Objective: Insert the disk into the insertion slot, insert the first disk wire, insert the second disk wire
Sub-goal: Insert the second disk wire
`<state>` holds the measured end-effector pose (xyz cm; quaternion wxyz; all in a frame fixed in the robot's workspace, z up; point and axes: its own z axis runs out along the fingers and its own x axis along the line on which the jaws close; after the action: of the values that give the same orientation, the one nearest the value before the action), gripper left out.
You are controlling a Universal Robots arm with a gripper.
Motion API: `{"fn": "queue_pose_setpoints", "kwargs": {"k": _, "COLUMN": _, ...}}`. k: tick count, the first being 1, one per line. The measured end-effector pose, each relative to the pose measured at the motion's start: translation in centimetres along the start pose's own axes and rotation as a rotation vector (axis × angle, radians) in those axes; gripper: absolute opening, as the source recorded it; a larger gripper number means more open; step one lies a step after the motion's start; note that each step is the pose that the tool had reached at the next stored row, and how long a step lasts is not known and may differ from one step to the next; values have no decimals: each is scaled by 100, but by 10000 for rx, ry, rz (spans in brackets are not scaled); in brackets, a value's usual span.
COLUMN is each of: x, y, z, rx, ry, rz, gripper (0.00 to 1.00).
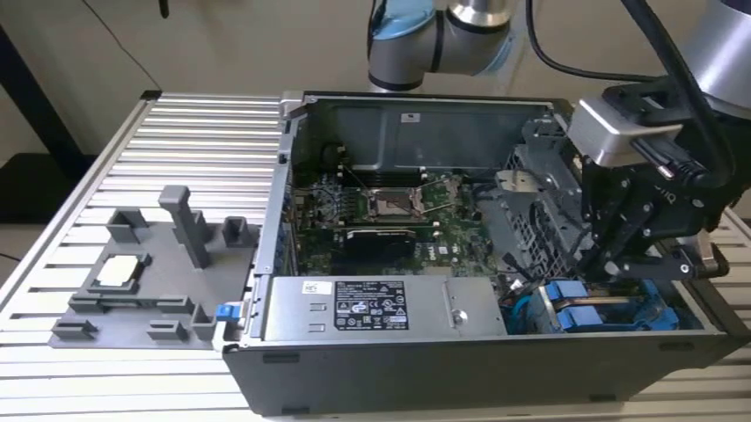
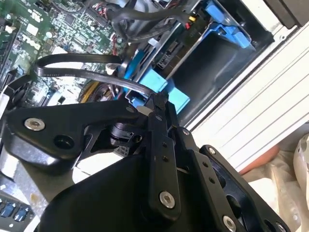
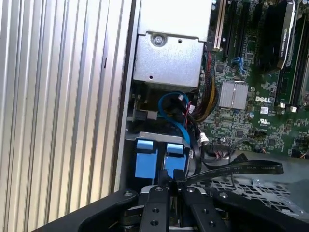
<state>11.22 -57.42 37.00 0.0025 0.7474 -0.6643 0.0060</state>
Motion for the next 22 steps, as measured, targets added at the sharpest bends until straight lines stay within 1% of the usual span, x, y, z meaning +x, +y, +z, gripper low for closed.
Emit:
{"fn": "queue_pose_setpoints", "kwargs": {"k": 6, "x": 120, "y": -95, "z": 2, "rx": -98, "ry": -61, "rz": -2, "gripper": 16}}
{"fn": "queue_pose_setpoints", "kwargs": {"k": 7, "x": 130, "y": -111, "z": 2, "rx": -92, "ry": -152, "rz": -1, "gripper": 16}}
{"fn": "queue_pose_setpoints", "kwargs": {"k": 8, "x": 131, "y": -115, "z": 2, "rx": -78, "ry": -284, "rz": 0, "gripper": 16}}
{"fn": "queue_pose_setpoints", "kwargs": {"k": 9, "x": 132, "y": -116, "z": 3, "rx": -58, "ry": -454, "rz": 4, "gripper": 16}}
{"fn": "queue_pose_setpoints", "kwargs": {"k": 12, "x": 132, "y": -118, "z": 5, "rx": 8, "ry": -1007, "rz": 23, "gripper": 16}}
{"fn": "queue_pose_setpoints", "kwargs": {"k": 13, "x": 132, "y": -118, "z": 5, "rx": 28, "ry": -1173, "rz": 35, "gripper": 16}}
{"fn": "queue_pose_setpoints", "kwargs": {"k": 14, "x": 132, "y": -118, "z": 5, "rx": 51, "ry": -1366, "rz": 50, "gripper": 16}}
{"fn": "queue_pose_setpoints", "kwargs": {"k": 15, "x": 133, "y": -117, "z": 5, "rx": 69, "ry": -1513, "rz": 68, "gripper": 16}}
{"fn": "queue_pose_setpoints", "kwargs": {"k": 16, "x": 140, "y": -118, "z": 6, "rx": 74, "ry": -1549, "rz": 86, "gripper": 16}}
{"fn": "queue_pose_setpoints", "kwargs": {"k": 20, "x": 180, "y": -138, "z": 10, "rx": 75, "ry": -1550, "rz": 129, "gripper": 16}}
{"fn": "queue_pose_setpoints", "kwargs": {"k": 22, "x": 188, "y": -139, "z": 25, "rx": 81, "ry": -1556, "rz": 218, "gripper": 16}}
